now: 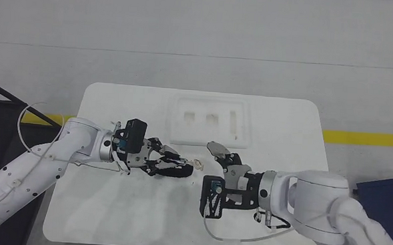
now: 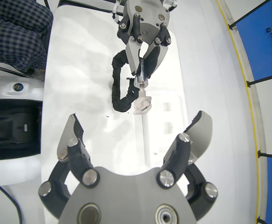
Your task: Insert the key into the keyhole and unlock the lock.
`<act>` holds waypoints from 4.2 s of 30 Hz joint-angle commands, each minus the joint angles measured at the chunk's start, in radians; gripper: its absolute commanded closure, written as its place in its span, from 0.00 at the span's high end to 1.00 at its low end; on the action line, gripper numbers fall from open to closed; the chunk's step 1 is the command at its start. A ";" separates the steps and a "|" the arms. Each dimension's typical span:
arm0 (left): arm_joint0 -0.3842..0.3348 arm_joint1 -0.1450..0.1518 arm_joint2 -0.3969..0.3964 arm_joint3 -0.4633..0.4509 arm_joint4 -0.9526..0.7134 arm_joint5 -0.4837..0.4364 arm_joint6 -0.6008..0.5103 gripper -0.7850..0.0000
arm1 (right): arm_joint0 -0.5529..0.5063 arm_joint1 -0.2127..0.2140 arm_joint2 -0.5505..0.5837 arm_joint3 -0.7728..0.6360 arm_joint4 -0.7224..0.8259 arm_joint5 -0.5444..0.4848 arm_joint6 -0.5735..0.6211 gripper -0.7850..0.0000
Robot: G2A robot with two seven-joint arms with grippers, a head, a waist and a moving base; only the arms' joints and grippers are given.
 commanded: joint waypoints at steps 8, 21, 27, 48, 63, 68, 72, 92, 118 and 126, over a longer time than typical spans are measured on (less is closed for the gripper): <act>-0.020 -0.003 0.031 0.008 -0.022 0.000 -0.008 0.00 | -0.010 -0.003 -0.025 0.007 -0.207 -0.018 -0.136 0.42; -0.049 -0.003 0.068 0.018 -0.035 0.000 -0.005 0.00 | -0.059 -0.001 -0.041 -0.049 -0.354 -0.001 -0.159 0.41; -0.059 -0.003 0.083 0.022 -0.038 0.000 0.002 0.00 | -0.062 -0.004 -0.051 -0.055 -0.385 0.008 -0.155 0.29; -0.087 -0.002 0.116 0.034 -0.018 0.000 0.036 0.00 | -0.034 -0.016 -0.030 0.001 -0.130 0.029 -0.124 0.00; -0.096 -0.001 0.126 0.029 0.003 0.000 0.048 0.00 | 0.013 -0.029 -0.036 0.110 0.245 0.171 -0.027 0.00; -0.096 -0.002 0.128 0.028 0.010 0.000 0.055 0.00 | 0.017 -0.032 -0.033 0.140 0.325 0.212 -0.036 0.00; -0.097 -0.002 0.128 0.029 0.018 0.000 0.062 0.00 | 0.006 -0.033 -0.029 0.152 0.358 0.235 -0.057 0.00; -0.096 -0.005 0.122 0.034 0.073 0.000 0.110 0.00 | -0.001 -0.045 -0.040 0.277 0.665 0.310 -0.068 0.00; -0.062 -0.016 0.071 0.079 0.113 0.000 0.115 0.00 | -0.025 -0.035 0.030 0.233 0.585 0.263 -0.073 1.00; -0.022 -0.059 0.094 0.106 0.149 0.071 0.051 0.00 | -0.110 -0.012 0.131 0.132 0.481 0.230 -0.075 1.00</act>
